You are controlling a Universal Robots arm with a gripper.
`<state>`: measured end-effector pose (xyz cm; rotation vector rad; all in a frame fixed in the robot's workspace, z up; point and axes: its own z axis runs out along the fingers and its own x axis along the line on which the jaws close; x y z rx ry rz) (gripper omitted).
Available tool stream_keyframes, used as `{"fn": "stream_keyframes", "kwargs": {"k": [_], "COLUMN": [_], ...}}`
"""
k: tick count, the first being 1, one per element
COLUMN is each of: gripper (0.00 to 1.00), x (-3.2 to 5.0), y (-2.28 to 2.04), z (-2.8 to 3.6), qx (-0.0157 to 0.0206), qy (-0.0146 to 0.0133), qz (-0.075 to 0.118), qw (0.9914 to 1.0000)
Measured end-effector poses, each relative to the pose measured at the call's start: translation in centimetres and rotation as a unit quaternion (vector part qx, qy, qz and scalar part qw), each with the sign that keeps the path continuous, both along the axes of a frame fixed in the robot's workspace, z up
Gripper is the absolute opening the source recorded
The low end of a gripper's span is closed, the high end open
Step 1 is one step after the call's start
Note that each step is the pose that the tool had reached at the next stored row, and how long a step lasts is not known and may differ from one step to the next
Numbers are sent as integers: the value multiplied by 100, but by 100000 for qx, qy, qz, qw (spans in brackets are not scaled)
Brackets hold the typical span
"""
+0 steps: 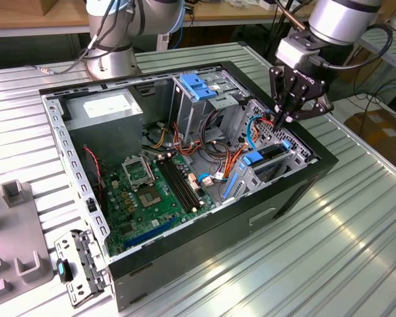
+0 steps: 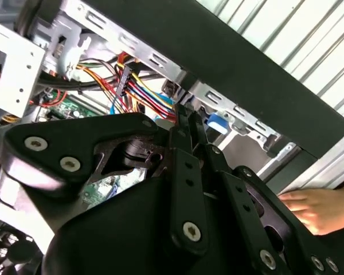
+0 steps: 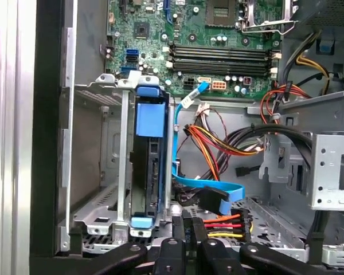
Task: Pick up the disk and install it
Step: 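Insert the first disk wire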
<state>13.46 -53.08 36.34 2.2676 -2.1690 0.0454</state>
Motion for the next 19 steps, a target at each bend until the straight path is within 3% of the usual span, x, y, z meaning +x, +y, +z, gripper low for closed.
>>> {"fn": "stream_keyframes", "kwargs": {"k": [8,11,19], "gripper": [17,17,17], "x": [-74,-100,-129], "y": [-102,-125,-191], "z": [-33,-40,-101], "qx": [243,843,848], "qy": [-2,-6,-9], "qz": [-2,-3,-648], "qw": [100000,99996,99994]}}
